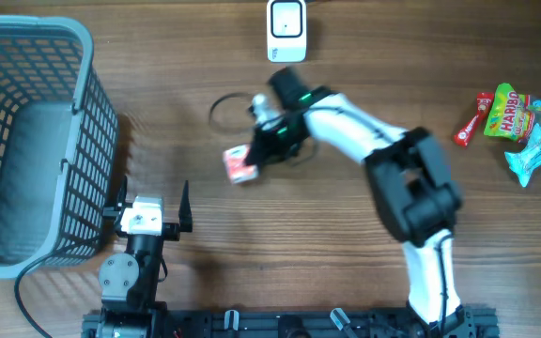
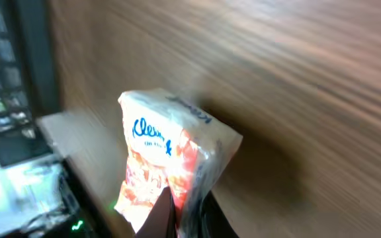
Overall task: Scan the item barcode
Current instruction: 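Lift the red-white box and hold it at the scanner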
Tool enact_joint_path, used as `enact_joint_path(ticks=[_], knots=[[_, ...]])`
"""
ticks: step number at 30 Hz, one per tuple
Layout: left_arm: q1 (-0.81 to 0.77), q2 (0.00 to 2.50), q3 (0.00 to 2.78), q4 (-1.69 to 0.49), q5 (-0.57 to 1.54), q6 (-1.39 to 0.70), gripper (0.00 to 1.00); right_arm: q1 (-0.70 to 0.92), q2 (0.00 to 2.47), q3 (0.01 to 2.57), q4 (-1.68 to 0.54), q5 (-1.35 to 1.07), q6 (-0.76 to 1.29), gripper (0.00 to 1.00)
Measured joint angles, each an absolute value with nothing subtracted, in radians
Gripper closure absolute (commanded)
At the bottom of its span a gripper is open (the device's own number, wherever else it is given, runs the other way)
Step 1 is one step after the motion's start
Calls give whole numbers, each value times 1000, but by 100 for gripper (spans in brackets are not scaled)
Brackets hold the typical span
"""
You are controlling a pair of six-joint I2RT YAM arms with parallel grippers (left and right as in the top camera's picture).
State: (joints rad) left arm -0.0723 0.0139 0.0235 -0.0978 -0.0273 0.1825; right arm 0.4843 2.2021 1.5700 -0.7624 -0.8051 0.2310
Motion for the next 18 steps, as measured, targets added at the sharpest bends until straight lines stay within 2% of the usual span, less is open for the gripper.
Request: enact_joint_path(ticks=[2, 6, 11, 15, 18], knots=[[-72, 14, 23, -98, -27, 183, 0, 387, 2168, 1571, -866, -940, 124, 95], [-72, 14, 23, -97, -27, 183, 0, 271, 2154, 1568, -1135, -1184, -225, 95], [-72, 14, 23, -97, -27, 183, 0, 241, 2154, 1563, -1322, -1304, -708, 95], [-72, 14, 23, -98, -27, 183, 0, 248, 2154, 1563, -1265, -1471, -974, 95], [-72, 14, 23, -98, -27, 183, 0, 248, 2154, 1561, -1189, -1544, -1004, 95]])
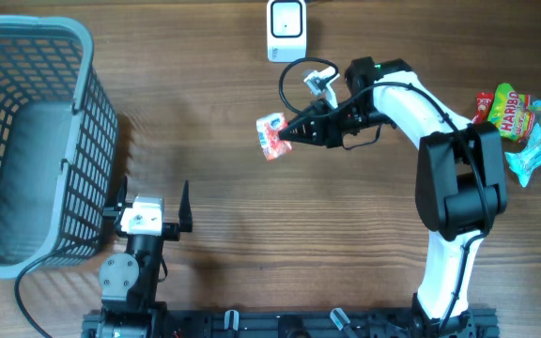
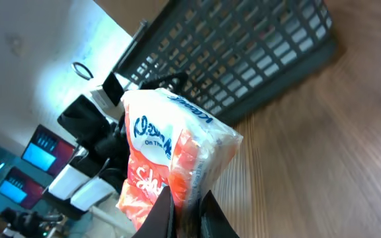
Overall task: Scan the item barcode
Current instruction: 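Lift the red-white box and hold it at the scanner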
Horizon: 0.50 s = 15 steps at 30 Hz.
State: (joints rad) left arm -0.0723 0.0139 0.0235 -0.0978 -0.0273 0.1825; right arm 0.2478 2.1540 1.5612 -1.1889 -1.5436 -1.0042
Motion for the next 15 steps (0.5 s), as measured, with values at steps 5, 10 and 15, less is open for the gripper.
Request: enact_joint_path(ticks=[5, 10, 15], knots=[[-72, 14, 23, -97, -27, 183, 0, 248, 2154, 1561, -1183, -1559, -992, 95], [-72, 14, 23, -97, -27, 183, 0, 251, 2153, 1561, -989, -1185, -510, 95], [-72, 14, 23, -97, -27, 182, 0, 254, 2154, 1711, -920, -640, -46, 95]])
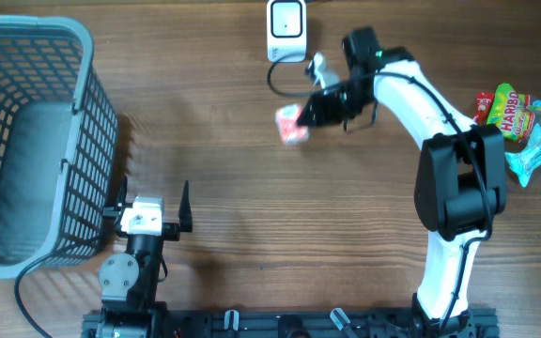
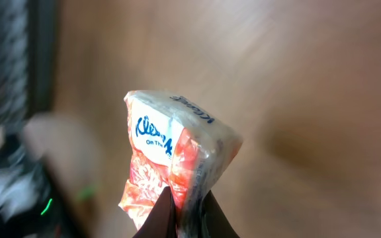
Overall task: Scan the item barcode
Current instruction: 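Lift the red-white box and hold it at the scanner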
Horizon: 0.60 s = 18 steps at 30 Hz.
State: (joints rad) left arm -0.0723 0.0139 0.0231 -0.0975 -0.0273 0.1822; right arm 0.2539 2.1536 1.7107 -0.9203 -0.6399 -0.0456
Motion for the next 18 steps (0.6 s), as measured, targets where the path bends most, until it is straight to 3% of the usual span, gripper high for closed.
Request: enact_joint_path(ticks=[3, 7, 18], knots=[[-72, 14, 23, -98, -27, 183, 0, 261, 2153, 1897, -841, -350, 77, 95], [-72, 14, 23, -97, -27, 183, 0, 298, 2148, 1948, -701, -72, 105, 95], [-72, 14, 23, -97, -27, 183, 0, 388, 2260, 1950, -350, 210, -33, 95]])
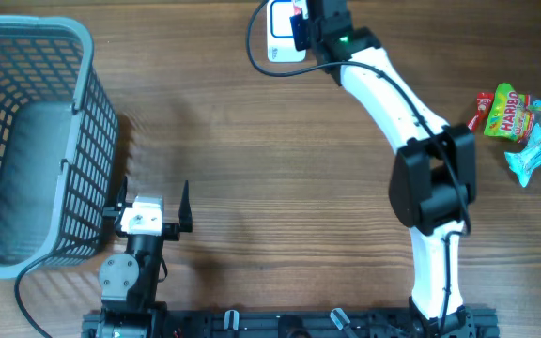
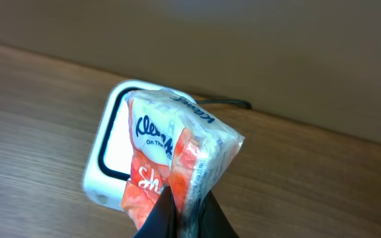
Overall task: Scan the item barcode
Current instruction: 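Lift the red-white box and hold it at the scanner, then carry the red-white box to the right edge and release it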
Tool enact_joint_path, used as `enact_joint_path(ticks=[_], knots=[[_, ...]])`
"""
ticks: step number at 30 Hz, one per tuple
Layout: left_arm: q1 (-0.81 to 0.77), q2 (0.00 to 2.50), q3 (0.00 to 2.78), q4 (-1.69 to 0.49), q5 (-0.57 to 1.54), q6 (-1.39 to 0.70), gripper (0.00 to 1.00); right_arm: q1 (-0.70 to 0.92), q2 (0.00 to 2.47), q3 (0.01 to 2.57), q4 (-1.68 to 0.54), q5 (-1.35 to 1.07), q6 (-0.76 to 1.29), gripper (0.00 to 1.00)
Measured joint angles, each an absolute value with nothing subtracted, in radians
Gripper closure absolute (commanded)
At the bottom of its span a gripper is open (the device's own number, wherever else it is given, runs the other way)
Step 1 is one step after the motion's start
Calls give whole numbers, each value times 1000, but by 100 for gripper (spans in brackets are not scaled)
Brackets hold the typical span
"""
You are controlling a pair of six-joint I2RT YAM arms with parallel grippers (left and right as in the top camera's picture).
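A small pack of Kleenex tissues, white and orange-red, is pinched between the fingers of my right gripper, which is shut on it. The pack hangs right in front of the white barcode scanner with its dark-rimmed window. In the overhead view the right gripper sits over the scanner at the table's far edge, and the pack shows only as a red sliver. My left gripper stands open near the front edge, beside the basket.
A grey mesh basket fills the left side. Snack packets, among them a Haribo bag and a red bar, lie at the far right. The scanner's black cable loops left of it.
My right gripper has carried the tissue pack from a spot just below and right of the scanner to directly over it. The left arm has not moved.
My right gripper held the tissue pack low over the middle of the table. It then held it raised and farther right, then closer to the scanner. Now the pack faces the scanner's window. The left arm stayed parked throughout.
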State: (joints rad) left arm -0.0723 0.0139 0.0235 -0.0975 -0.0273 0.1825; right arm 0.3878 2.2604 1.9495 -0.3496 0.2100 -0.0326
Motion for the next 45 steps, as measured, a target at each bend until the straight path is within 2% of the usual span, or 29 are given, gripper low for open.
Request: enact_joint_path(ticks=[10, 15, 20, 25, 29, 33, 38, 43, 45], knots=[[-72, 14, 23, -97, -27, 183, 0, 404, 2346, 1971, -309, 297, -116, 95], [-72, 14, 23, -97, -27, 183, 0, 406, 2346, 2019, -381, 297, -118, 96], [-72, 14, 23, -97, -27, 183, 0, 408, 2346, 2193, -630, 277, -48, 96], [-72, 14, 23, -97, -27, 183, 0, 379, 2300, 2284, -1043, 251, 89, 96], [-72, 14, 23, -98, -27, 183, 0, 270, 2260, 2292, -1377, 273, 247, 96], [-72, 14, 23, -97, -27, 183, 0, 79, 2258, 2291, -1571, 350, 414, 95], [-72, 14, 23, -97, -27, 183, 0, -169, 2252, 2240, -1538, 402, 498, 96], [-72, 14, 23, -98, -27, 183, 0, -322, 2244, 2003, -1350, 406, 505, 95], [-72, 14, 23, -97, -27, 183, 0, -339, 2244, 1951, -1318, 405, 505, 84]])
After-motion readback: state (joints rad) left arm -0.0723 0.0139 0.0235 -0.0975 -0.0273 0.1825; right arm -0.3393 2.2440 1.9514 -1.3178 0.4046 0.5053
